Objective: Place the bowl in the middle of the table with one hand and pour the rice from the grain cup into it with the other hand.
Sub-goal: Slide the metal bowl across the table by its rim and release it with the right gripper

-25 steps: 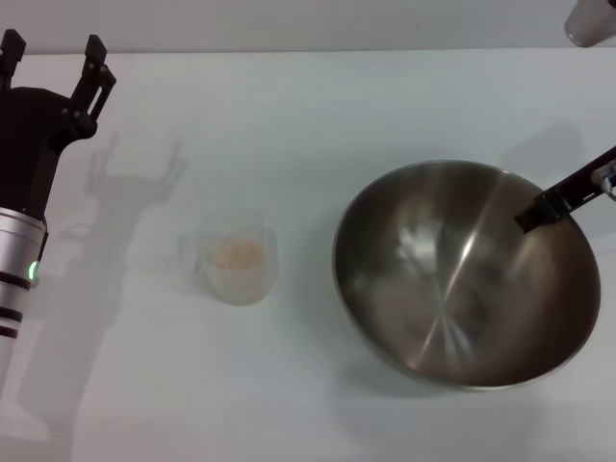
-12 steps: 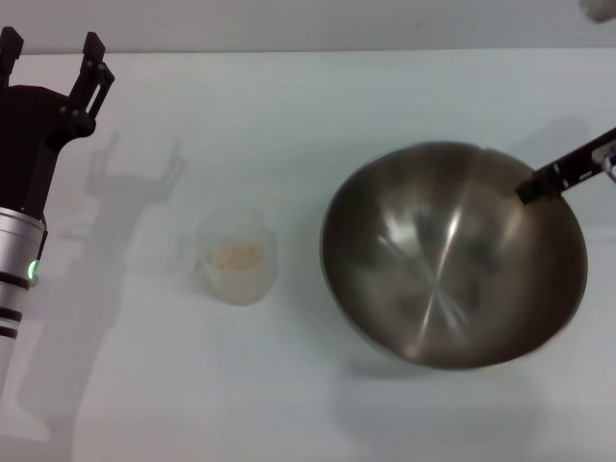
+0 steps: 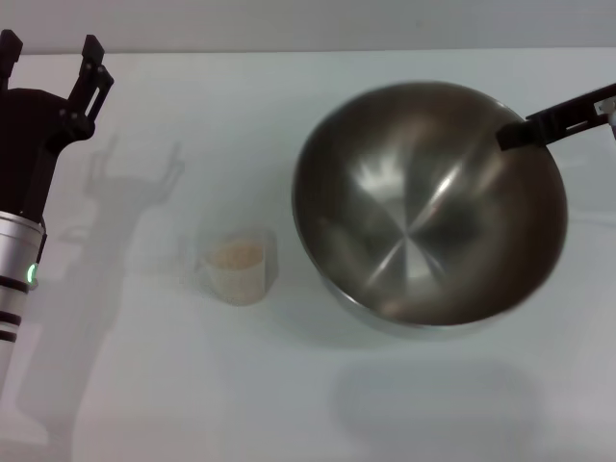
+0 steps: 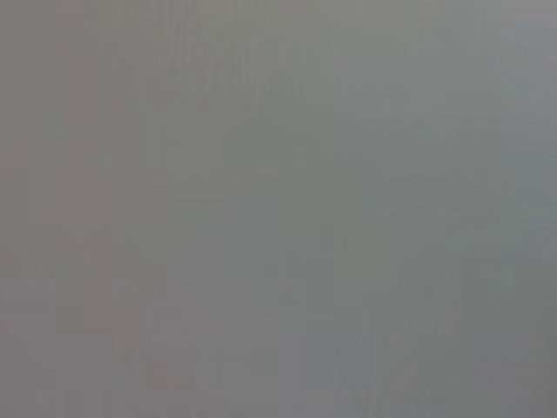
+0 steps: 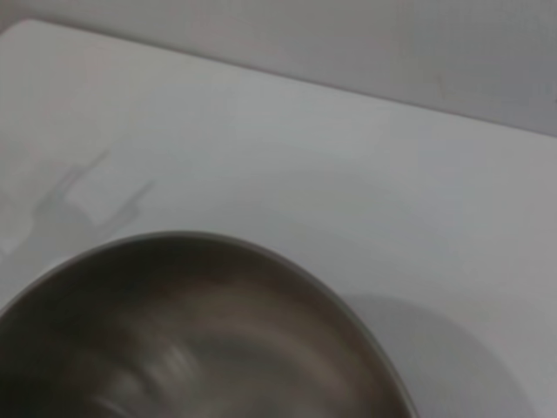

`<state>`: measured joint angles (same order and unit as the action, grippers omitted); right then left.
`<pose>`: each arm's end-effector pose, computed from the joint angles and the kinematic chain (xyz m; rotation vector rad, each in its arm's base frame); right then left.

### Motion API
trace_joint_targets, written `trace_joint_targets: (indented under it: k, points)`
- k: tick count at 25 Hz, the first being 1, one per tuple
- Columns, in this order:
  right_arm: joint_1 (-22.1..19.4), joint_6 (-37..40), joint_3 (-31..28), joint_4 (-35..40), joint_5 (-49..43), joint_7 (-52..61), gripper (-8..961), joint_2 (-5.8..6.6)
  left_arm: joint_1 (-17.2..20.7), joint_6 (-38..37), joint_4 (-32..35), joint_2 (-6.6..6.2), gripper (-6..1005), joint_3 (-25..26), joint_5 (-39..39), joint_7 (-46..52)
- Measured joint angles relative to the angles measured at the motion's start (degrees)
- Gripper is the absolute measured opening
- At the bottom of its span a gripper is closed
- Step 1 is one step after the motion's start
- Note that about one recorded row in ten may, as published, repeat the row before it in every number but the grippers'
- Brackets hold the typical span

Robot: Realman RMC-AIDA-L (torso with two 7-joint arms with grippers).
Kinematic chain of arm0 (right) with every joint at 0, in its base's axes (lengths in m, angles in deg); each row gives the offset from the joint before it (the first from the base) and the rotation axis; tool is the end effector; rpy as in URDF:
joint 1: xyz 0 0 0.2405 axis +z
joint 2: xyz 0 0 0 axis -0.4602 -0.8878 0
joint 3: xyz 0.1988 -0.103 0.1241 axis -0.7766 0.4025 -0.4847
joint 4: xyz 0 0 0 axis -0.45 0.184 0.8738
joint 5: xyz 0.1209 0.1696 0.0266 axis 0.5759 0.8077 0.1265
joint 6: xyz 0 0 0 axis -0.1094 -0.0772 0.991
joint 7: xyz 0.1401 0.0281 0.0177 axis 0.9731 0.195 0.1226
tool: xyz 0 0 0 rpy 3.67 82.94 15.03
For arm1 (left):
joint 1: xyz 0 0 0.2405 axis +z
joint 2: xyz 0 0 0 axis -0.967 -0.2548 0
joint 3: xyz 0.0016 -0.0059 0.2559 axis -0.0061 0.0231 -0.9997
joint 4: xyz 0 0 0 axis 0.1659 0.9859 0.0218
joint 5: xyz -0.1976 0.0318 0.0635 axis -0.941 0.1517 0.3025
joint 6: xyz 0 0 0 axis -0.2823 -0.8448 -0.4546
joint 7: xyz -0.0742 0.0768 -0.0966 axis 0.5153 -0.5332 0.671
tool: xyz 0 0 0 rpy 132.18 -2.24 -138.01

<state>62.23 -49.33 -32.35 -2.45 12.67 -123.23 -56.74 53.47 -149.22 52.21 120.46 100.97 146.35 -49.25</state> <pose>0.1986 0.3743 0.0719 -2.4380 1.1926 -0.0354 -0.2740 0.3102 -0.0210 -1.5224 -0.3626 -0.9394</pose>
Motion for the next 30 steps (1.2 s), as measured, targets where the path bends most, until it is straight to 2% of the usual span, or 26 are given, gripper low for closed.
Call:
trace_joint_targets:
  k: [7, 17, 26, 30]
  points:
    - [0.08, 5.3, 0.78, -4.21, -0.52, -0.07, 52, -0.75, 0.12, -0.63, -0.09, 0.0, 871, -0.53, 0.0, 0.08]
    - [1.79, 9.29, 2.35, -12.02, -1.22, 0.0, 70, -0.69, 0.42, -0.64, -0.29, 0.01, 871, -0.59, -0.01, 0.09]
    - [2.26, 10.29, 2.88, -13.26, -3.59, 1.25, 87, -0.95, 0.42, -0.64, -0.54, 0.0, 870, -0.65, 0.0, 0.09]
    - [1.92, 10.62, 2.28, -11.29, -2.89, 1.09, 94, -0.95, 0.46, -0.63, -0.55, 0.01, 870, -0.68, 0.0, 0.09]
